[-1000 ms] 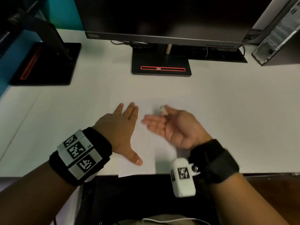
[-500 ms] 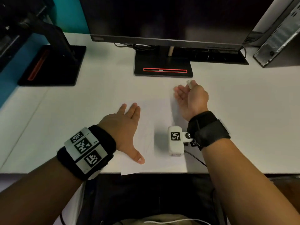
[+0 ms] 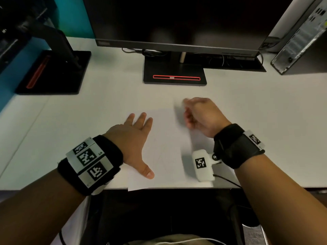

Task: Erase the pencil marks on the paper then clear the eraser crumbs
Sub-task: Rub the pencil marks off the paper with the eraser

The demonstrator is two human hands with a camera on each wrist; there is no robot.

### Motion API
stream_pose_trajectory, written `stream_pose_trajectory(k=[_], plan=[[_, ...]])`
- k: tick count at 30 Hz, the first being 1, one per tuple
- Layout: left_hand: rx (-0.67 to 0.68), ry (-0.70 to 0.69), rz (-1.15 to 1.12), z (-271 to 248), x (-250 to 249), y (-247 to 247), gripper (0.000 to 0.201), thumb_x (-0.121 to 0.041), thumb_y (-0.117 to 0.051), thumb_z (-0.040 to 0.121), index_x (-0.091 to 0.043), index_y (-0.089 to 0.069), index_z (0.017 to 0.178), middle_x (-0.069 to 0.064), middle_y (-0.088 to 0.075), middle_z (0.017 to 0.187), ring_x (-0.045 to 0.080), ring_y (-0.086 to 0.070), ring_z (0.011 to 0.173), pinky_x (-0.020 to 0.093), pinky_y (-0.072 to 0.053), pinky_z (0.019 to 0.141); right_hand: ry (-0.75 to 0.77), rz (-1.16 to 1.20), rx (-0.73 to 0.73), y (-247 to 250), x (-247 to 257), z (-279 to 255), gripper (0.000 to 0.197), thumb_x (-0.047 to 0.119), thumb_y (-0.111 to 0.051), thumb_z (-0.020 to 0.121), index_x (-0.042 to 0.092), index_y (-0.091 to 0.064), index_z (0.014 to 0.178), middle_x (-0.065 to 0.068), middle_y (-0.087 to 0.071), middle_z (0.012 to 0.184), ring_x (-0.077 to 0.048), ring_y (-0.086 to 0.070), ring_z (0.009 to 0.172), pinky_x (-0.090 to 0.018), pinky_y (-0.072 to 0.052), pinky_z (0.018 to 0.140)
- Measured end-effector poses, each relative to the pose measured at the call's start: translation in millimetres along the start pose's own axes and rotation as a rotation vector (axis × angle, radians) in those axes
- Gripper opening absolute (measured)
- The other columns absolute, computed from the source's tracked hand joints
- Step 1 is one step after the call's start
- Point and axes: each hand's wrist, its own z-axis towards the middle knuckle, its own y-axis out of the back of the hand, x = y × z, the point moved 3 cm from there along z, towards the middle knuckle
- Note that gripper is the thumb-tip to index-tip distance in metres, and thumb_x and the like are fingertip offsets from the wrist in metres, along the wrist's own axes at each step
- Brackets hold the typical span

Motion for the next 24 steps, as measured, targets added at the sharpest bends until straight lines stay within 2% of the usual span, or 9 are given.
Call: stream_pose_trajectory(k=[2, 3, 5, 8, 11, 15, 19, 21, 24], plan=[[0.008, 0.005, 0.003, 0, 0, 1, 0.163, -0.088, -0.075, 0.05, -0.019, 0.03, 0.155, 0.002, 0.038, 0.161, 0.03, 0.023, 0.152, 0.05, -0.021, 0.121, 0.072, -0.574, 0.194, -20, 9, -7, 0.03, 0.03, -0.055, 0.1, 0.01, -0.063, 0.079, -0.007, -0.061, 0.066, -0.017, -0.054, 0.051, -0.026, -0.048, 0.05], [0.012, 0.007, 0.005, 0, -1, 1, 0.163, -0.087, -0.075, 0.051, -0.019, 0.03, 0.154, 0.002, 0.038, 0.161, 0.03, 0.024, 0.152, 0.049, -0.021, 0.121, 0.128, -0.793, 0.233, -27, 13, -8, 0.034, 0.032, -0.053, 0.1, 0.011, -0.063, 0.077, -0.006, -0.063, 0.066, -0.017, -0.056, 0.052, -0.025, -0.047, 0.052], [0.015, 0.01, 0.006, 0, -1, 0, 0.163, -0.088, -0.075, 0.05, -0.02, 0.031, 0.154, 0.001, 0.038, 0.16, 0.029, 0.024, 0.152, 0.049, -0.02, 0.121, 0.2, -1.042, 0.249, -34, 21, -6, 0.038, 0.034, -0.05, 0.101, 0.012, -0.06, 0.073, -0.004, -0.062, 0.067, -0.016, -0.055, 0.055, -0.024, -0.041, 0.052], [0.017, 0.011, 0.001, -1, 0, 1, 0.163, -0.088, -0.074, 0.051, -0.02, 0.031, 0.154, 0.001, 0.038, 0.16, 0.029, 0.024, 0.152, 0.05, -0.019, 0.122, 0.204, -1.206, 0.175, -24, 31, 5, 0.035, 0.036, -0.049, 0.102, 0.012, -0.056, 0.077, 0.0, -0.053, 0.069, -0.014, -0.049, 0.06, -0.024, -0.032, 0.051], [0.019, 0.016, 0.001, -2, 0, 0, 0.162, -0.087, -0.075, 0.052, -0.019, 0.03, 0.154, 0.002, 0.039, 0.16, 0.029, 0.024, 0.152, 0.049, -0.019, 0.122, 0.224, -1.232, 0.119, -19, 35, 10, 0.031, 0.034, -0.05, 0.101, 0.01, -0.057, 0.084, -0.001, -0.052, 0.072, -0.02, -0.054, 0.07, -0.024, -0.033, 0.052], [0.028, 0.019, 0.008, 0, -2, 2, 0.162, -0.086, -0.075, 0.052, -0.019, 0.031, 0.154, 0.002, 0.039, 0.16, 0.03, 0.025, 0.152, 0.05, -0.02, 0.122, 0.245, -1.23, 0.269, -31, 26, 3, 0.04, 0.036, -0.049, 0.102, 0.014, -0.054, 0.069, -0.002, -0.058, 0.067, -0.018, -0.053, 0.062, -0.027, -0.035, 0.055], [0.039, 0.028, 0.002, -1, -1, 1, 0.163, -0.087, -0.075, 0.051, -0.02, 0.031, 0.154, 0.002, 0.039, 0.16, 0.03, 0.025, 0.152, 0.052, -0.02, 0.122, 0.222, -1.256, 0.081, -11, 32, 13, 0.035, 0.032, -0.051, 0.1, 0.012, -0.052, 0.071, -0.005, -0.057, 0.077, -0.023, -0.055, 0.073, -0.026, -0.036, 0.056], [0.035, 0.021, 0.005, -1, -1, 1, 0.163, -0.087, -0.075, 0.05, -0.02, 0.031, 0.154, 0.002, 0.039, 0.16, 0.029, 0.025, 0.152, 0.051, -0.018, 0.122, 0.208, -1.086, 0.113, 0, 30, 11, 0.035, 0.032, -0.053, 0.099, 0.011, -0.057, 0.07, -0.008, -0.062, 0.074, -0.022, -0.056, 0.064, -0.025, -0.04, 0.053], [0.038, 0.027, 0.009, 0, -2, 2, 0.162, -0.086, -0.075, 0.051, -0.02, 0.031, 0.154, 0.002, 0.039, 0.16, 0.03, 0.024, 0.152, 0.052, -0.017, 0.122, 0.152, -0.663, 0.268, 9, 17, -22, 0.035, 0.031, -0.059, 0.099, 0.01, -0.059, 0.071, -0.003, -0.056, 0.061, -0.018, -0.045, 0.051, -0.026, -0.039, 0.048]])
